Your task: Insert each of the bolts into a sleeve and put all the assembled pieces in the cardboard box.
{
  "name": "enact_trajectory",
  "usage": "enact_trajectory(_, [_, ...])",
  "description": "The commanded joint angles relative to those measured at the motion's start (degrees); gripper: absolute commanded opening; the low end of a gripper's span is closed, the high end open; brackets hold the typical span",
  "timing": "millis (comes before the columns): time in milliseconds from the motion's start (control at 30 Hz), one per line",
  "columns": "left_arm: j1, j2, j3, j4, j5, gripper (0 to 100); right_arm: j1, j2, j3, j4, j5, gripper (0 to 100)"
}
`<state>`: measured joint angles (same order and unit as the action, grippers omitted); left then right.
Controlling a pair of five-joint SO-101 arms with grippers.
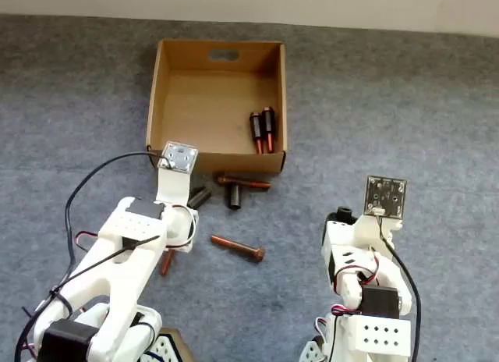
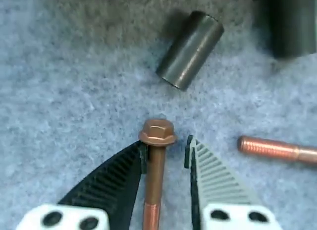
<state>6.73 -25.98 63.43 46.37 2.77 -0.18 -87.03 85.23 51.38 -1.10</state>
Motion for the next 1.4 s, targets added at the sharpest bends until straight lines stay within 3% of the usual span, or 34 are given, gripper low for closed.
enact_trajectory(0, [0.40, -0.13, -0.13, -0.62, 0.26, 15, 0.66, -0.75, -0.48, -0.92, -0.18, 0.5])
enact_trajectory(233, [0.48, -0.13, -0.13, 3.25, 0.18, 14, 0.66, -0.75, -0.48, -0.92, -0.18, 0.5])
enact_trajectory(367, [0.92, -0.22, -0.22, 3.52, 0.18, 1, 0.66, -0.75, -0.48, -0.92, -0.18, 0.5])
enact_trajectory(667, [0.92, -0.92, -4.00, 3.96, 0.44, 1, 0.66, -0.75, -0.48, -0.92, -0.35, 0.5])
enact_trajectory(933, [2.68, -12.62, -11.12, 21.89, 0.35, 1, 0.66, -0.84, -0.48, -0.92, -0.44, 0.5])
enact_trajectory(1033, [5.14, -18.86, -9.10, 19.60, 0.35, 1, 0.48, -0.84, -0.48, -0.92, -0.44, 0.5])
enact_trajectory(1367, [10.42, -43.30, 3.38, -2.02, 0.53, 1, -3.12, -0.84, -6.02, -0.92, -0.35, 0.5])
